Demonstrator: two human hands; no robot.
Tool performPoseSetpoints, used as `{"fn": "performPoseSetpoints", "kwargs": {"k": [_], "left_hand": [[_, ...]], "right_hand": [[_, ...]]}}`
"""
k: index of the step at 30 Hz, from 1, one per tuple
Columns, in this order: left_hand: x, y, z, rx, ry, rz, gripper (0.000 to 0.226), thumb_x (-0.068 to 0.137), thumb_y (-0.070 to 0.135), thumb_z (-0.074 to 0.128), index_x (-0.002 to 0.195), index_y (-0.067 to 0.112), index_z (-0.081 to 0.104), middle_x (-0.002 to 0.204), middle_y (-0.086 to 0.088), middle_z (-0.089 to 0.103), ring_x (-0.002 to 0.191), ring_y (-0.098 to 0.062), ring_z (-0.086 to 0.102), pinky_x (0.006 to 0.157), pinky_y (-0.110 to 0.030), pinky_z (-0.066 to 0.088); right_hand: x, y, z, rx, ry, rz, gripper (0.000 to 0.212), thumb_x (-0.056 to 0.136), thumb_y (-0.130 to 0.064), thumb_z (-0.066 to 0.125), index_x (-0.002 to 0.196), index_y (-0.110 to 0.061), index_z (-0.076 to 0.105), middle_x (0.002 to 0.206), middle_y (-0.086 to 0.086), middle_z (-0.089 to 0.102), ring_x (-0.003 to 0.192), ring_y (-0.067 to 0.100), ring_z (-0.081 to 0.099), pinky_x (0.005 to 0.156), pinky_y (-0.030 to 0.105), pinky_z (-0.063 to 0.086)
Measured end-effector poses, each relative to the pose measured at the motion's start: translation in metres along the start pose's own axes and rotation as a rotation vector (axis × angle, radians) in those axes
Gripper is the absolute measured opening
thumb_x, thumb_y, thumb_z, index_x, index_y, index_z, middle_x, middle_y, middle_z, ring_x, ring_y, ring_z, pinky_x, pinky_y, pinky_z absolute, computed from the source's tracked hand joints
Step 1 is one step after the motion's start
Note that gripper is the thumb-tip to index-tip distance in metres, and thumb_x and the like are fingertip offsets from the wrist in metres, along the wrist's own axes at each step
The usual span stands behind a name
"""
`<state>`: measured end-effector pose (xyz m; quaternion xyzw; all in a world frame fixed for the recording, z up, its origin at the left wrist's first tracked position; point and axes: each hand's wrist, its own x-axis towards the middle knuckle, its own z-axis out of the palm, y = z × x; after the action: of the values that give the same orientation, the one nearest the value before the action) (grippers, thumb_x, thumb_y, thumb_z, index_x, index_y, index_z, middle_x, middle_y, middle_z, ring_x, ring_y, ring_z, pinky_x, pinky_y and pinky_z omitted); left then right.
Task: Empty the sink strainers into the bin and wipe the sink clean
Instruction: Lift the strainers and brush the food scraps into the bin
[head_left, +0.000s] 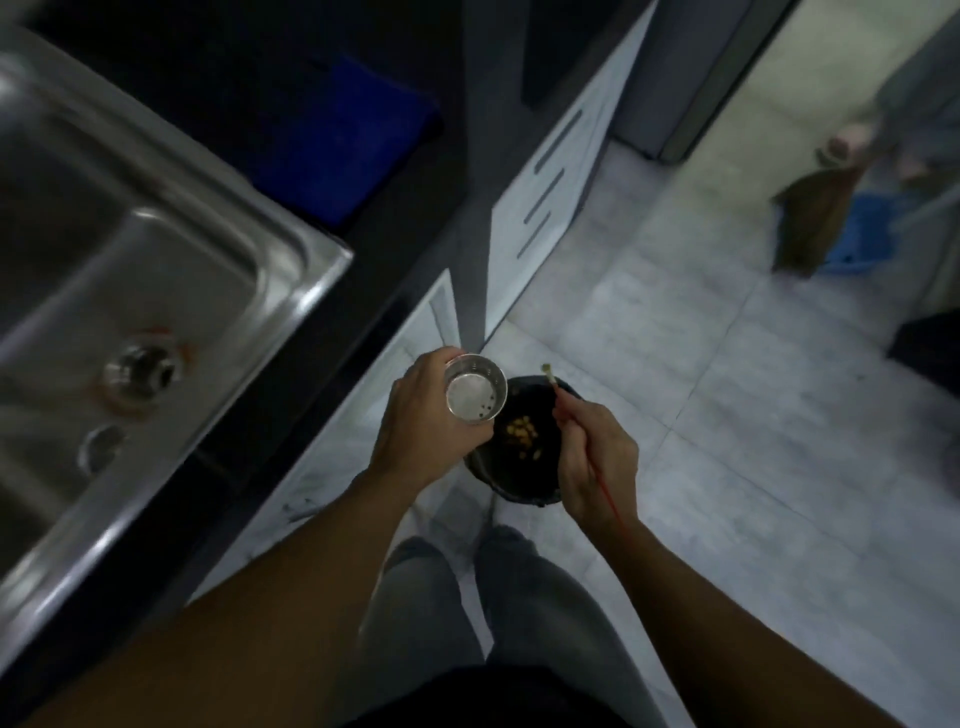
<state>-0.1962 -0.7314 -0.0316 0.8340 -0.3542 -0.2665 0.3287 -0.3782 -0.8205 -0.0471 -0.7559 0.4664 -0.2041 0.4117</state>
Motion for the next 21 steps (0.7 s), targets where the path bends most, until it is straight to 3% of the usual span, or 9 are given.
{"fn": "performPoseSetpoints", "kwargs": {"k": [4,9,12,15,17,19,20,21], "left_hand": [[-0.028,0.018,-0.071,-0.128,0.190,0.032,0.078,0.054,0.028,0.085,0.126,0.028,0.054,0.122,0.006,0.056,0.114,-0.018,0.059,0.095,-0.043,0.055],[-0.050,0.007,-0.157,-0.156,0.464,0.058,0.084,0.055,0.033,0.079,0.131,0.035,0.046,0.123,0.015,0.047,0.118,-0.011,0.054,0.099,-0.026,0.047],[-0.054,-0.017,-0.201,-0.147,0.527,0.003,0.083,0.056,0.031,0.081,0.131,0.036,0.045,0.127,0.014,0.048,0.121,-0.012,0.052,0.100,-0.026,0.045],[-0.060,-0.051,-0.232,-0.183,0.571,-0.040,0.087,0.057,0.022,0.082,0.134,0.034,0.044,0.128,0.014,0.047,0.119,-0.004,0.049,0.102,-0.008,0.034],[-0.064,-0.075,-0.244,-0.203,0.583,-0.083,0.088,0.054,0.018,0.079,0.135,0.027,0.044,0.129,0.018,0.045,0.114,0.002,0.043,0.096,0.004,0.025],[-0.067,-0.100,-0.255,-0.234,0.589,-0.131,0.088,0.053,0.009,0.078,0.134,0.022,0.047,0.127,0.038,0.036,0.111,0.005,0.039,0.094,0.003,0.028],[-0.067,-0.112,-0.258,-0.239,0.585,-0.149,0.085,0.053,0.004,0.078,0.132,0.017,0.049,0.127,0.038,0.036,0.114,0.001,0.040,0.098,-0.004,0.032],[-0.068,-0.124,-0.260,-0.239,0.577,-0.164,0.083,0.054,0.001,0.077,0.132,0.012,0.051,0.130,0.028,0.041,0.119,-0.006,0.044,0.103,-0.013,0.036]], "right_hand": [[0.012,-0.077,-0.005,0.037,-0.013,-0.210,0.039,0.098,-0.013,0.040,0.129,-0.010,0.064,0.117,0.002,0.068,0.105,0.006,0.062,0.097,0.024,0.052],[0.031,-0.177,0.025,0.116,-0.054,-0.487,0.043,0.090,0.002,0.045,0.127,-0.003,0.066,0.112,0.009,0.069,0.098,0.013,0.066,0.088,0.019,0.051],[0.036,-0.227,0.060,0.098,-0.109,-0.613,0.042,0.090,0.009,0.050,0.128,-0.001,0.065,0.112,0.008,0.069,0.092,0.009,0.064,0.083,0.014,0.050],[0.033,-0.265,0.106,0.065,-0.213,-0.673,0.038,0.091,0.008,0.053,0.126,0.002,0.065,0.105,0.011,0.068,0.084,0.010,0.062,0.080,0.005,0.044],[0.033,-0.283,0.137,0.018,-0.300,-0.710,0.037,0.092,0.004,0.054,0.127,0.001,0.065,0.101,0.011,0.068,0.080,0.013,0.063,0.079,0.006,0.045],[0.036,-0.293,0.167,-0.032,-0.383,-0.711,0.035,0.094,0.000,0.054,0.127,-0.002,0.066,0.098,0.011,0.068,0.079,0.015,0.064,0.078,0.008,0.046],[0.039,-0.294,0.182,-0.070,-0.418,-0.702,0.035,0.094,-0.003,0.054,0.126,-0.005,0.067,0.097,0.010,0.069,0.080,0.016,0.065,0.079,0.008,0.046],[0.042,-0.294,0.195,-0.119,-0.455,-0.687,0.034,0.094,-0.005,0.055,0.126,-0.007,0.068,0.096,0.009,0.069,0.081,0.017,0.066,0.080,0.010,0.046]]}}
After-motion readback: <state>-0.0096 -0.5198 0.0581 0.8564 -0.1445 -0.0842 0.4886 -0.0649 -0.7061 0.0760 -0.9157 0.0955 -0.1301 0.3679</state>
